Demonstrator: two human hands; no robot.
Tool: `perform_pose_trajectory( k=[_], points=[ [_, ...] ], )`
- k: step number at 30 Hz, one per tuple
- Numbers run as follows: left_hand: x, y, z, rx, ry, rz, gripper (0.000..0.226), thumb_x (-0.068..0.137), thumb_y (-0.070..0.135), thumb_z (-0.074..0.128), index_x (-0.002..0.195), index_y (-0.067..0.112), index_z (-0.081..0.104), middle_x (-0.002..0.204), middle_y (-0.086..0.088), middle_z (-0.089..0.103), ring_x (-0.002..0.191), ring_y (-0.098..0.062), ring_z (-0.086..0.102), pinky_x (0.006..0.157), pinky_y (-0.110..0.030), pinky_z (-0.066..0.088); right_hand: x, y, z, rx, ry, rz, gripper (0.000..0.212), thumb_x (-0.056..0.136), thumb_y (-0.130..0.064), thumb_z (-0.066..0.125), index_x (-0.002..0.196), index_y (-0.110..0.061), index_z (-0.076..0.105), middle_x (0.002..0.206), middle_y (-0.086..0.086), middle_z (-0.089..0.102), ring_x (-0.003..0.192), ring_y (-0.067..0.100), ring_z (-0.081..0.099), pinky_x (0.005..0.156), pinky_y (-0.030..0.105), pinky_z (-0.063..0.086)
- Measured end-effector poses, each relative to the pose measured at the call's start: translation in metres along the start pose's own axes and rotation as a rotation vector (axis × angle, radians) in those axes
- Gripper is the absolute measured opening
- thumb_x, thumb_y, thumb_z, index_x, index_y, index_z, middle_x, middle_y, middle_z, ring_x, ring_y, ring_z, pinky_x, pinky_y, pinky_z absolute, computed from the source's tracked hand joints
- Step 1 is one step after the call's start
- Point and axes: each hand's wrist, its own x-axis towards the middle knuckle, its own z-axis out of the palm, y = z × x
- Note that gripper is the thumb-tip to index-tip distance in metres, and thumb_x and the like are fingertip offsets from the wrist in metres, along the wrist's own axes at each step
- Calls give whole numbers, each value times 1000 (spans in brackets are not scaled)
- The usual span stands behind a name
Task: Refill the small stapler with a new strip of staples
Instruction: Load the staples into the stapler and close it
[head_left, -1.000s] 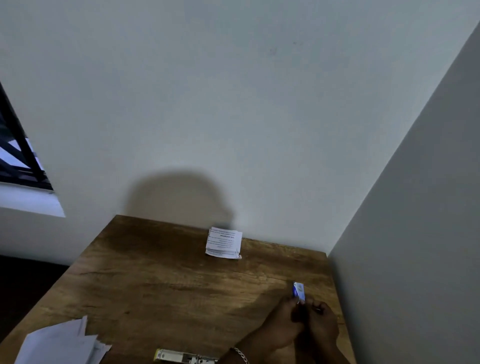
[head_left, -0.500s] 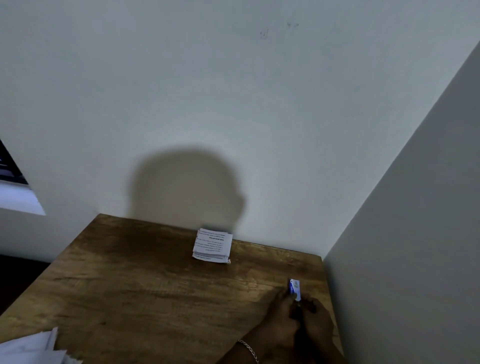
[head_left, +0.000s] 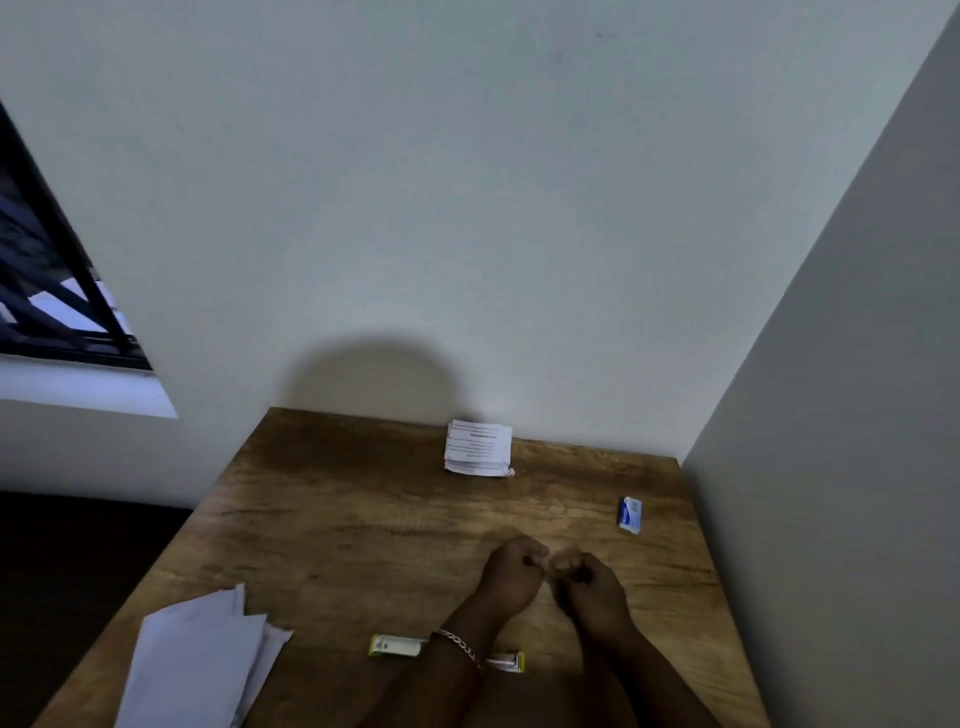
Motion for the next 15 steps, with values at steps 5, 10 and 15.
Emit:
perform_pose_trajectory(
  k=[5,10,15],
  points=[
    [-26,-33,-45,54,46,-11,21,79,-8,53,94,-5,67,110,-20,69,107,-29,63,92,-30,48,-24,-4,18,-31,-337,-17,12,84,1,60,85,-3,71,71,7,64,64,15,55,58,23,43],
    [-56,-47,-70,135,-226,40,26,75,5,71,101,3,69,98,-7,61,93,-16,60,86,-30,52,-41,-3,16,-213,-508,-159,31,65,-3,83,92,-2,70,88,-1,70,77,5,66,66,12,52],
    [-69,-50,-70,516,-299,224,44,62,12,84,104,10,70,100,1,40,108,-21,51,93,-28,45,-48,0,24,-490,-453,-311,41,57,8,77,64,-28,58,78,-4,63,70,8,61,67,29,54]
  ],
)
